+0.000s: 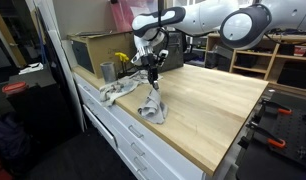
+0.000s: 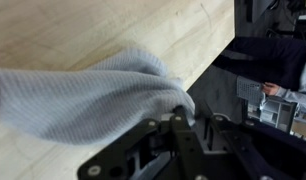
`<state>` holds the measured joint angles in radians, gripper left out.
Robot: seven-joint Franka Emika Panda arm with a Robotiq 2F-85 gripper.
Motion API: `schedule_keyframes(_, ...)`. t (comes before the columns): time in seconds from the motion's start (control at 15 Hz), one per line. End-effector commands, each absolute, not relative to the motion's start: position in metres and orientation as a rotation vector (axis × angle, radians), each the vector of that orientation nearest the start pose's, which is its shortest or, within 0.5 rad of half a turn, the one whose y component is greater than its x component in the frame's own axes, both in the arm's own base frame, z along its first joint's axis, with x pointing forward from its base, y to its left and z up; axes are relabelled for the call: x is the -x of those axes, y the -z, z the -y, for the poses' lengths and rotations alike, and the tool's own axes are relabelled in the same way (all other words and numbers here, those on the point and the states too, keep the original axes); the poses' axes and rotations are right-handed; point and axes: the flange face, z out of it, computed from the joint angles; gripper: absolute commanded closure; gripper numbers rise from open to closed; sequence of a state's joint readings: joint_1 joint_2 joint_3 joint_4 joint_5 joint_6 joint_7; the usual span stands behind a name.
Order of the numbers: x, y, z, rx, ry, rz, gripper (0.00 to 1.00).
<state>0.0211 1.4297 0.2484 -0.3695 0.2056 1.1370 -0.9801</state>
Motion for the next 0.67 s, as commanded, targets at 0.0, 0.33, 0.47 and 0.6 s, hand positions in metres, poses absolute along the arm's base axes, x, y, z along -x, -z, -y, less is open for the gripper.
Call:
schedule_keyframes(0.0,-0.711,-0.187,-0.091,2.046,-0.636,1.402,0.49)
schedule_keyframes(0.33,-0.733,-0.204,-0.07,2.178,-0.534,1.515,0.12)
schedule_keyframes(0.47,-0.749,-0.212,-0.064,2.276,-0.405,1.49,0.0)
schedule_keyframes(0.6,-0.763,-0.216,-0.059,2.369,-0.297,1.477,0.0)
